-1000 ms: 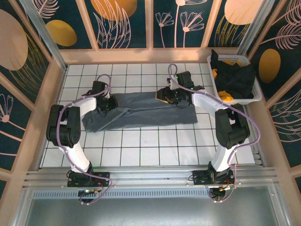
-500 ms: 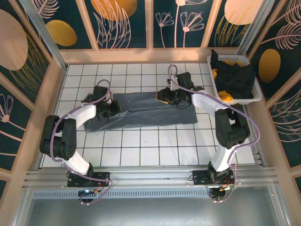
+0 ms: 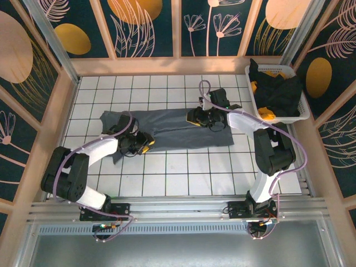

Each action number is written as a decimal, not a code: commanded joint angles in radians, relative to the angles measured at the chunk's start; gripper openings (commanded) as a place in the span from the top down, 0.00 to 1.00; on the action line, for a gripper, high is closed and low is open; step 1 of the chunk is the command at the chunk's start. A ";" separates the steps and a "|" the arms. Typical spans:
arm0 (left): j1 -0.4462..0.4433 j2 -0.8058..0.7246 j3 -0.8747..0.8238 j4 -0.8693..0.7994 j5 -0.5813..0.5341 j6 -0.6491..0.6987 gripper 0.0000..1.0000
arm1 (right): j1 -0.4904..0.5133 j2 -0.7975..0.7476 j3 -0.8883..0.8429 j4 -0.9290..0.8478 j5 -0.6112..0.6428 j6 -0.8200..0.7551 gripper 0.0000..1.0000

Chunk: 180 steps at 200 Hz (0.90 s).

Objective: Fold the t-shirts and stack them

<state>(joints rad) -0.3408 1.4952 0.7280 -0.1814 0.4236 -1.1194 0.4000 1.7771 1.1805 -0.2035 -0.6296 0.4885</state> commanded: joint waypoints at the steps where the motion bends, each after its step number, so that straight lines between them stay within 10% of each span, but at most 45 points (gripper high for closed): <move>1: -0.007 -0.054 -0.027 0.070 0.046 -0.151 0.54 | -0.004 -0.033 -0.029 0.028 -0.002 0.001 0.61; 49: 0.023 -0.145 0.021 -0.145 -0.065 -0.067 0.56 | -0.001 -0.052 -0.065 0.059 -0.008 0.004 0.61; 120: 0.454 -0.027 0.106 -0.228 -0.259 0.438 0.61 | 0.124 -0.062 -0.046 0.125 -0.178 -0.069 0.59; 180: 0.503 0.111 0.140 -0.161 -0.257 0.568 0.62 | 0.142 -0.058 -0.028 0.116 -0.177 -0.070 0.59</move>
<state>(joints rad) 0.1593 1.5963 0.8349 -0.3557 0.1959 -0.6483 0.5442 1.7306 1.1248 -0.1009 -0.7868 0.4465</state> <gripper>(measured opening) 0.376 0.410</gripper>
